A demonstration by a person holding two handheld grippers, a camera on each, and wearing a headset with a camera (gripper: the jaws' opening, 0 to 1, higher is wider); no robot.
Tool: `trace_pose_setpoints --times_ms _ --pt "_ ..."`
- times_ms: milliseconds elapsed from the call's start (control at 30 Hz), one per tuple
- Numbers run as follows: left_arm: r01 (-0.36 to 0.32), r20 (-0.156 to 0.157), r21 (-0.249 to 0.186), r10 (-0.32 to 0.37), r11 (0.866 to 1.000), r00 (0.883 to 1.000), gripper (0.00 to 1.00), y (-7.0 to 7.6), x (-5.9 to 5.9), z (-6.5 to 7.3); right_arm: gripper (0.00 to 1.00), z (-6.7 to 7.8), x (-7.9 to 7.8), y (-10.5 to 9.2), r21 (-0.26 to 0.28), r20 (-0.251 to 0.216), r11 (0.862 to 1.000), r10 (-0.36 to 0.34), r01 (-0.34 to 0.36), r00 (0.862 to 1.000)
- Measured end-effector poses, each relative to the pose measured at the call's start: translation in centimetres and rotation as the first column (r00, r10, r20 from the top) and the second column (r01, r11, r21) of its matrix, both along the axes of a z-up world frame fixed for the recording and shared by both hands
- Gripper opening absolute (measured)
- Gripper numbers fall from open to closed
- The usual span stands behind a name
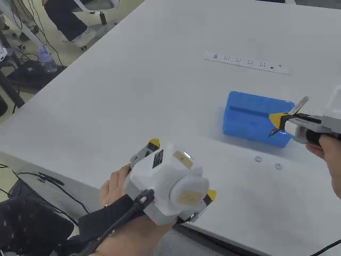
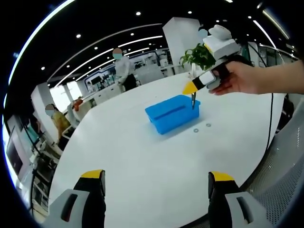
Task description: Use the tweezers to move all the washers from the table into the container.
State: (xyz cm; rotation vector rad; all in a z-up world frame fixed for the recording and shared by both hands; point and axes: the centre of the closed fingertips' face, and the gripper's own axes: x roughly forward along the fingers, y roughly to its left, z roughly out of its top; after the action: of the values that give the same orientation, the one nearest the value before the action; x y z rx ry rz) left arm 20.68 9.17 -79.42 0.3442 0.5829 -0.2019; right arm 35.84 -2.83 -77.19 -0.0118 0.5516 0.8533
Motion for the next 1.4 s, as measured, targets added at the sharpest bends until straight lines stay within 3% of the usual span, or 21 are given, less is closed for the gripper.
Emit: trace_pose_setpoints --times_ms 233,367,633,1133,1233,1400 --pt "0.007 0.016 -0.011 -0.007 1.000 1.000 0.91 -0.2 0.1 0.2 0.04 -1.6 -1.3 0.3 0.016 -0.018 1.000 0.017 -0.017 1.000" --pt "0.007 0.006 -0.002 -0.007 1.000 1.000 0.91 -0.2 0.1 0.0 0.04 -2.7 -1.4 0.3 0.017 -0.049 1.000 0.017 -0.016 0.999" --pt "0.004 -0.007 0.002 -0.004 1.000 1.000 0.90 -0.1 0.1 -0.3 0.04 -4.2 -0.9 0.2 -0.003 -0.056 1.000 0.011 -0.011 0.998" --pt "0.009 -0.033 0.012 -0.009 1.000 0.999 0.90 -0.1 -0.1 -0.7 0.05 -5.9 -0.7 0.1 -0.010 -0.068 1.000 -0.020 0.019 0.997" --pt "0.007 -0.036 0.012 -0.007 1.000 0.999 0.90 -0.1 -0.2 -0.7 0.05 -5.8 -0.7 0.2 -0.035 -0.036 0.999 -0.014 0.013 0.999" --pt "0.009 -0.041 0.015 -0.009 1.000 0.999 0.89 -0.1 -0.2 -0.8 0.04 -5.9 -0.4 0.2 -0.035 -0.037 0.999 -0.020 0.019 0.999"
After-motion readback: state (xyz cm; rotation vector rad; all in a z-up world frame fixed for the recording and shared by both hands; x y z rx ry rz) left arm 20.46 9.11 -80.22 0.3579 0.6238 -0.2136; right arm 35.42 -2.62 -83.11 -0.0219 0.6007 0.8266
